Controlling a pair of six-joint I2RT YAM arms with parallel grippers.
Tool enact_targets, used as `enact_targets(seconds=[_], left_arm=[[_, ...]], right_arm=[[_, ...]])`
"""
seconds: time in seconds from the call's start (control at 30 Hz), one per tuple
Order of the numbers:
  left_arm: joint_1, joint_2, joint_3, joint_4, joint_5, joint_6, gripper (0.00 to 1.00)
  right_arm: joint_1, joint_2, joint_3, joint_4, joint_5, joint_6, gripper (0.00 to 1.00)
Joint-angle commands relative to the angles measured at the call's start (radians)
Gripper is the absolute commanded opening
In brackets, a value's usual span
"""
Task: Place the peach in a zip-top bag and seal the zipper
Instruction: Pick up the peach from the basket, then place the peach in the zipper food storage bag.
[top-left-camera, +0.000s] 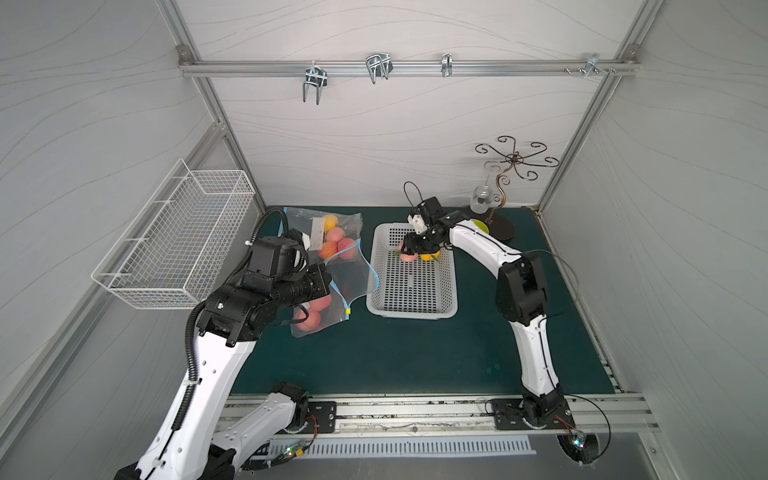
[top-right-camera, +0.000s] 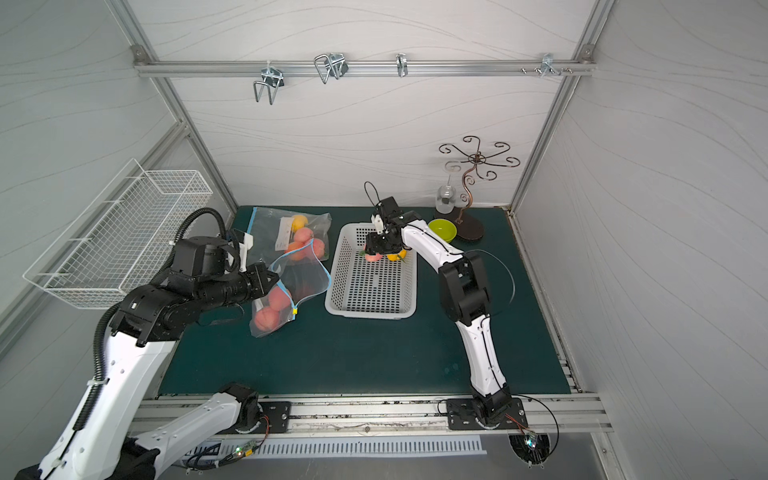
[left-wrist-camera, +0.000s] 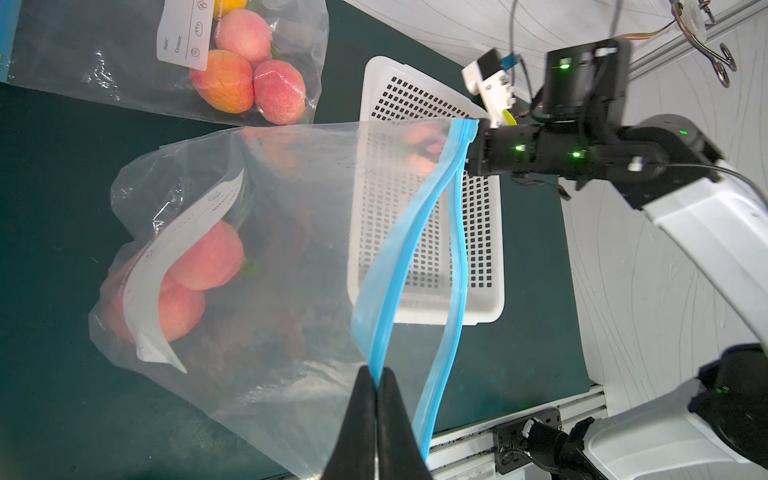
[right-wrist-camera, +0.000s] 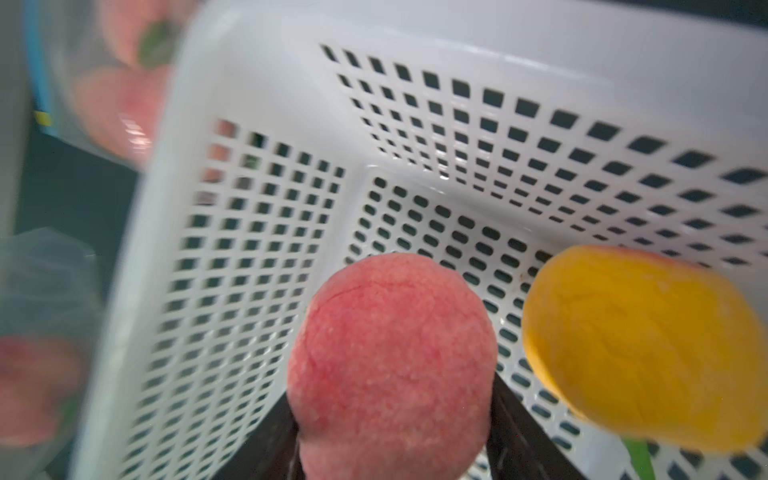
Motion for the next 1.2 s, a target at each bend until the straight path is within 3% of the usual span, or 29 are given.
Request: enact_targets(seconds=[0.0, 0.2, 0.4, 0.8, 0.97, 1.17], left_arm=[[0.003, -0.016, 0.009, 0.026, -0.004, 0.006, 0.00], [0.002, -0.016, -0.001, 0.044, 0.000, -0.005, 0.00], [0.003, -0.017, -0.014, 0.064, 0.012, -0.021, 0.00], [0.003, -0.013, -0.005, 0.081, 0.035, -0.036, 0.00], [0.003, -0.015, -0.006, 0.081, 0.033, -0.037, 0.00], [0.003, -0.017, -0.005, 0.078, 0.031, -0.031, 0.00]], right_arm=[[-0.009, -0.196, -0.080, 0.137, -0.169, 0.049, 0.56], [0.008, -0.402, -0.227, 0.273, -0.440, 0.108, 0.54], [0.136, -0.473, -0.223, 0.231, -0.495, 0.034, 0.55], [0.351, -0.364, -0.122, 0.071, -0.260, -0.078, 0.60], [0.388, -0.340, -0.101, 0.042, -0.190, -0.113, 0.67], [0.388, -0.365, -0.087, 0.053, -0.191, -0.133, 0.73]])
